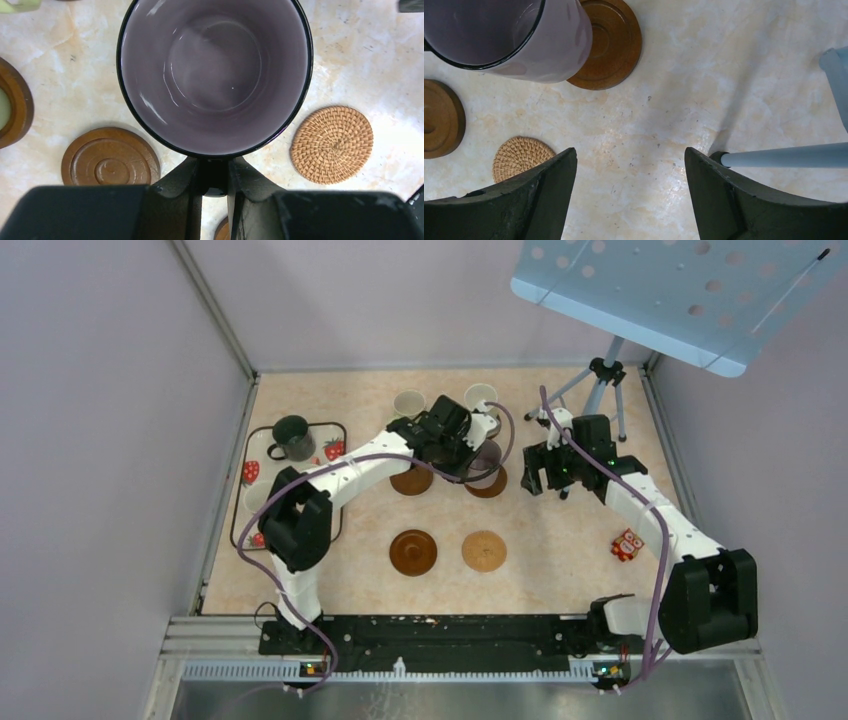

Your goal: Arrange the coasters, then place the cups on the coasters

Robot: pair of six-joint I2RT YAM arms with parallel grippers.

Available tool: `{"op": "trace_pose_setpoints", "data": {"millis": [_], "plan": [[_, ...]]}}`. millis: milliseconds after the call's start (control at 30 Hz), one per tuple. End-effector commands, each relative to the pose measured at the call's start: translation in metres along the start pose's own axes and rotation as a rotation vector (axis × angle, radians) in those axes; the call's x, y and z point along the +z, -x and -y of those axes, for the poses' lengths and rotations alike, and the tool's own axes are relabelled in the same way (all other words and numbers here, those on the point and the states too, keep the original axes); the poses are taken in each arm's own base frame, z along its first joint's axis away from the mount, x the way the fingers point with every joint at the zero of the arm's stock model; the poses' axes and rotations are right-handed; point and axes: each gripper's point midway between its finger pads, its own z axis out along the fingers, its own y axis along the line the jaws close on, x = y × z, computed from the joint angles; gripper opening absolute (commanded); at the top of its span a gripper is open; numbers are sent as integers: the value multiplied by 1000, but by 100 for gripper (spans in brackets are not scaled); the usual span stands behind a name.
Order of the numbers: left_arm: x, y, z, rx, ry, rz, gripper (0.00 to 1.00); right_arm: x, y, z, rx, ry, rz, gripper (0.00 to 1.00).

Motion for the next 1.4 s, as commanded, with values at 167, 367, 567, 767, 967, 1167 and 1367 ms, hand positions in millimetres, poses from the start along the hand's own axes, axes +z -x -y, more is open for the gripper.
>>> {"op": "trace_pose_setpoints", "data": {"millis": [167, 367, 567, 767, 967, 1167, 1367], "plan": [[13, 47, -5, -16, 61, 145, 0, -1, 12, 13, 18, -62, 43, 78], [22, 44, 0, -20, 69, 137, 0, -1, 14, 13, 21, -62, 46, 78], [34, 44, 1, -34, 62, 130, 0, -1, 14, 12, 20, -59, 43, 78], [43, 41, -4, -38, 80, 116, 0, -1, 14, 12, 18, -61, 45, 78], [50, 34, -3, -43, 71, 93, 3, -1, 14, 13, 17, -63, 45, 78], [51, 31, 1, -46, 49, 85, 24, -1, 14, 13, 15, -61, 44, 78], [50, 30, 6, -52, 24, 76, 37, -1, 14, 13, 16, -62, 44, 78]]}}
